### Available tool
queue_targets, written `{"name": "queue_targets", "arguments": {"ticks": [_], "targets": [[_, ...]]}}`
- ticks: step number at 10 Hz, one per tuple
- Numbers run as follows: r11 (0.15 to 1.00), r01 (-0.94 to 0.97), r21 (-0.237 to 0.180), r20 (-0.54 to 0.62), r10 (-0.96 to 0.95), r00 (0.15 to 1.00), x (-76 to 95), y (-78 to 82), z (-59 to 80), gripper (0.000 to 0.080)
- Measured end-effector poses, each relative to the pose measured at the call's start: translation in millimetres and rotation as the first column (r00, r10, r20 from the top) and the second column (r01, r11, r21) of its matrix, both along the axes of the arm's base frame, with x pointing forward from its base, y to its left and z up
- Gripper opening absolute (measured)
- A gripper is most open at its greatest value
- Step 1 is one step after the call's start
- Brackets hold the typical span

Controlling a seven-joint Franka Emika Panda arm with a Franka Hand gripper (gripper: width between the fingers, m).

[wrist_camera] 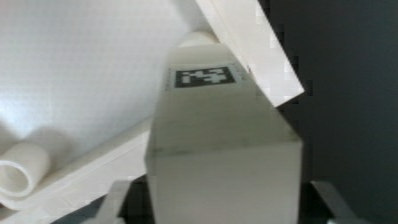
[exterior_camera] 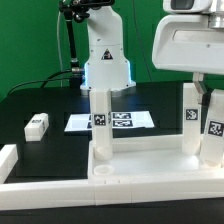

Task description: Assemble desk

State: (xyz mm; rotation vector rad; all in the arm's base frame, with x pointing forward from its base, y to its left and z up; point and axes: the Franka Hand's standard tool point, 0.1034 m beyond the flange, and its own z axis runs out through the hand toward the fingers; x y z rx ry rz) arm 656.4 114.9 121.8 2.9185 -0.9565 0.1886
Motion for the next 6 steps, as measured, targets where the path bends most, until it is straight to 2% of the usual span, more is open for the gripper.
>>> {"name": "queue_targets", "arguments": {"ticks": [1, 2, 3, 4, 5, 6], "targets": [[0.994, 0.112, 0.016, 0.034, -0.112, 0.993, -0.4, -8.1, 0.2, 0.0294], [0.971, 0.237, 0.034, 0.044, -0.238, 0.970, -4.0, -8.3, 0.0, 0.0294], [0.926, 0.368, 0.080, 0.062, -0.373, 0.926, -5.6, -11.8, -0.8, 0.0294], [0.858, 0.492, 0.144, 0.073, -0.505, 0.860, -10.7, -20.9, -2.1, 0.0294], [0.806, 0.563, 0.184, 0.066, -0.582, 0.811, -13.8, -23.1, -2.4, 0.0294], [0.756, 0.624, 0.199, 0.055, -0.644, 0.763, -15.3, -22.0, -2.5, 0.0294]]}}
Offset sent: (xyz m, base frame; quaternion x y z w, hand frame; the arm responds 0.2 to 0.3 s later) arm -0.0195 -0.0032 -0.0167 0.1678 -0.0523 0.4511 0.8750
